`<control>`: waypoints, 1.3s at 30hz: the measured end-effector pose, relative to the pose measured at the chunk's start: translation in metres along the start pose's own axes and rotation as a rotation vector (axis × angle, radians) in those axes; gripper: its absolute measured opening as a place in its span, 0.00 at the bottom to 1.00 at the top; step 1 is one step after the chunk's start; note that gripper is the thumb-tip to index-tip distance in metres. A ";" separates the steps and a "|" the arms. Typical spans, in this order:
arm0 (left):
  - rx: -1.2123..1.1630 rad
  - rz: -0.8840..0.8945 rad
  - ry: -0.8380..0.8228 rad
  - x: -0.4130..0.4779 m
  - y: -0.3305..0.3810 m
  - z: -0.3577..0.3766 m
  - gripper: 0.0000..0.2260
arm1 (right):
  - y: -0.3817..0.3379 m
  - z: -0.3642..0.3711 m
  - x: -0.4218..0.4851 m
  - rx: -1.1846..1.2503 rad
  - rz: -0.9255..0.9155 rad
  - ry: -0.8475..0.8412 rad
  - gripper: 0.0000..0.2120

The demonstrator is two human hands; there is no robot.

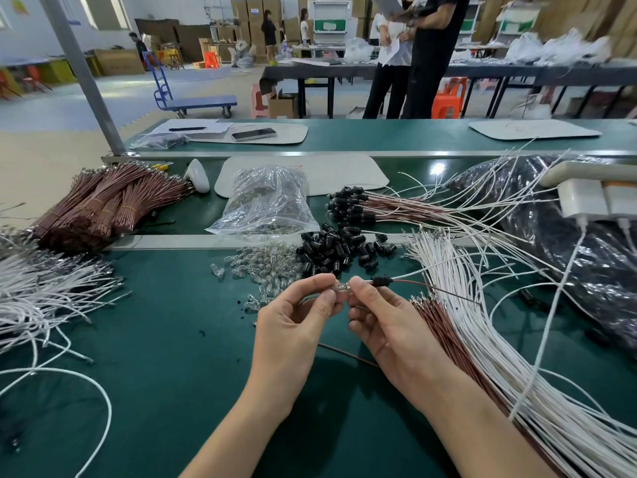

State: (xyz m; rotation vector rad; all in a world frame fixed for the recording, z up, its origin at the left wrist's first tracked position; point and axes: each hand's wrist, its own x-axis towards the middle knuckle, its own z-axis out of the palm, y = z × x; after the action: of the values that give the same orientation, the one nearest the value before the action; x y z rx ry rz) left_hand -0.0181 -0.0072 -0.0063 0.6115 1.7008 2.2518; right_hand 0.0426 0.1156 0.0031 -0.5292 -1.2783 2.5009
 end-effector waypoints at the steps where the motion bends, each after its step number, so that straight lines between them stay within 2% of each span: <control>1: 0.009 0.006 0.002 0.000 0.000 0.000 0.07 | 0.000 0.000 0.000 0.004 0.001 0.000 0.10; 7: 0.032 0.028 -0.002 -0.001 0.001 -0.001 0.08 | -0.001 0.001 -0.001 0.017 0.010 0.005 0.13; 19: 0.052 0.056 0.017 -0.004 0.004 0.001 0.07 | -0.001 0.003 -0.001 0.014 0.043 0.021 0.09; 24: 0.067 0.057 0.011 -0.005 0.005 0.002 0.07 | 0.001 0.005 0.000 0.064 0.057 0.044 0.14; 39: 0.068 0.086 0.044 -0.007 0.009 0.004 0.07 | 0.004 0.005 -0.001 0.116 0.008 0.014 0.08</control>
State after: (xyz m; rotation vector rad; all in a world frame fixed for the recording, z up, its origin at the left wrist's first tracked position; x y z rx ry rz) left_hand -0.0096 -0.0093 0.0019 0.6671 1.8110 2.2893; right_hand 0.0409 0.1090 0.0031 -0.5247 -1.1194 2.5547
